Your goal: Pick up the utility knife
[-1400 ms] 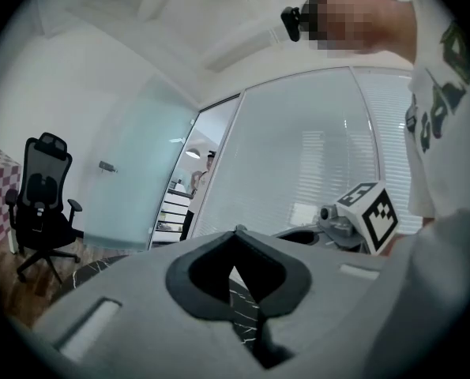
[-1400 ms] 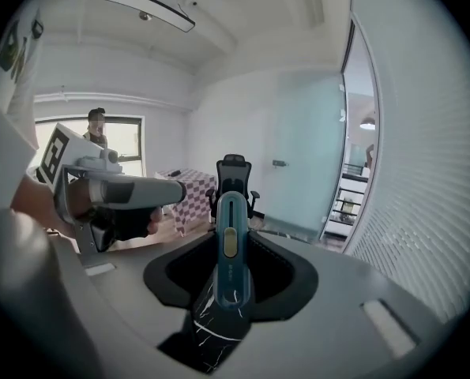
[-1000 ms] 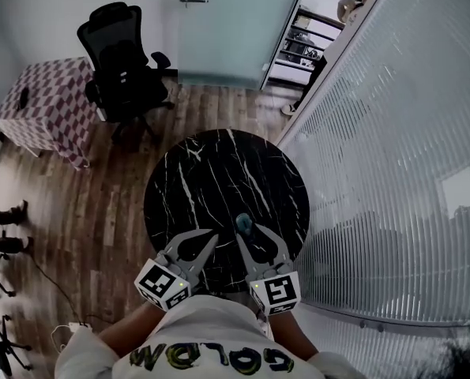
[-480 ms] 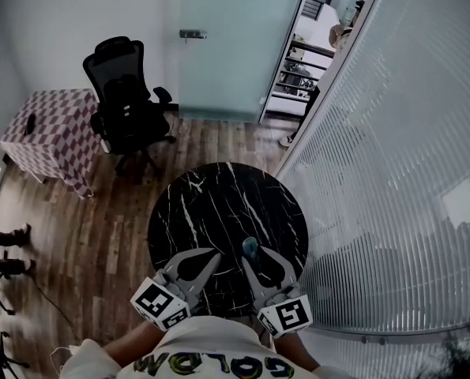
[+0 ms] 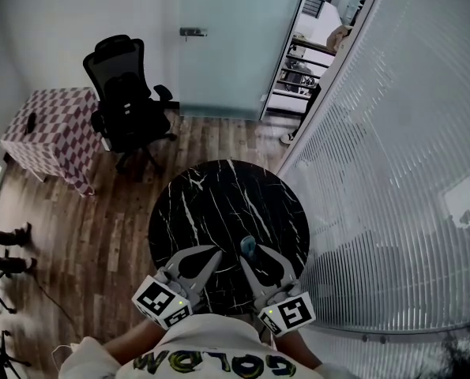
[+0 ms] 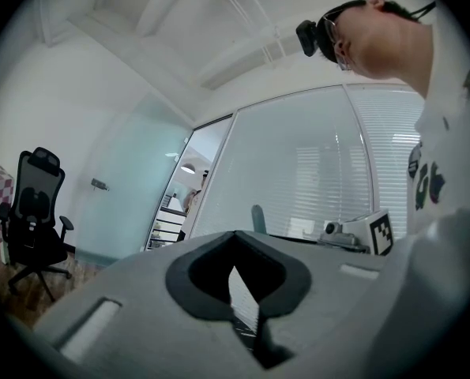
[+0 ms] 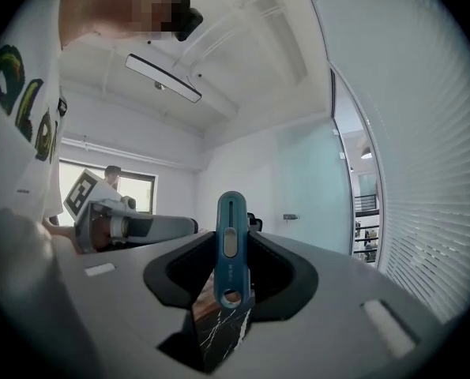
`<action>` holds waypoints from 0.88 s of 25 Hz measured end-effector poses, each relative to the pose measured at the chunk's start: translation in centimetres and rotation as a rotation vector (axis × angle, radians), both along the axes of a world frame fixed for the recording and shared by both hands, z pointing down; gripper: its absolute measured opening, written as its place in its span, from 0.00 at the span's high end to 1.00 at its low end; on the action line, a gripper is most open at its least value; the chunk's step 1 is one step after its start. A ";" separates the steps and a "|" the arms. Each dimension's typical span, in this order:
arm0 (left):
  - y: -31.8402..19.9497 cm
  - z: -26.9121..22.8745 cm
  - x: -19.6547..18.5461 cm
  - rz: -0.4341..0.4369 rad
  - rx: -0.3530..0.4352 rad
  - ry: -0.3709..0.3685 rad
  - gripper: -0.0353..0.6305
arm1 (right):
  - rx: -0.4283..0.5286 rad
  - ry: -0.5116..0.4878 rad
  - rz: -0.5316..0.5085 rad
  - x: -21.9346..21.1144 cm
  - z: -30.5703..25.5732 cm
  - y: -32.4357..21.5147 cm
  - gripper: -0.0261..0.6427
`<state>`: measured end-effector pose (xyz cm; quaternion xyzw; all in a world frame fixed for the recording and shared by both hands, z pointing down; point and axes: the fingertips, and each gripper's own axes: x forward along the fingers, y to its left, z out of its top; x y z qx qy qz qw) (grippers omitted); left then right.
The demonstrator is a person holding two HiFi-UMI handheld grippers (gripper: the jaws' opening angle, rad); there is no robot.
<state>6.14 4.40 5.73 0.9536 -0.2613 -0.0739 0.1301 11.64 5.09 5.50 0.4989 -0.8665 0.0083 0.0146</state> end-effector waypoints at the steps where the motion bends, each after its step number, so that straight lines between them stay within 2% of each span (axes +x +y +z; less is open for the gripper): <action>1: 0.0 0.0 0.0 0.001 0.001 -0.002 0.94 | 0.000 -0.001 -0.001 -0.1 0.0 0.0 0.77; 11: -0.8 -0.3 -0.2 -0.024 -0.002 0.018 0.94 | 0.017 -0.005 0.006 0.0 -0.3 -0.3 0.77; 22: -0.8 0.1 0.1 -0.015 -0.002 0.010 0.94 | 0.018 -0.014 0.004 0.1 -0.1 -0.5 0.77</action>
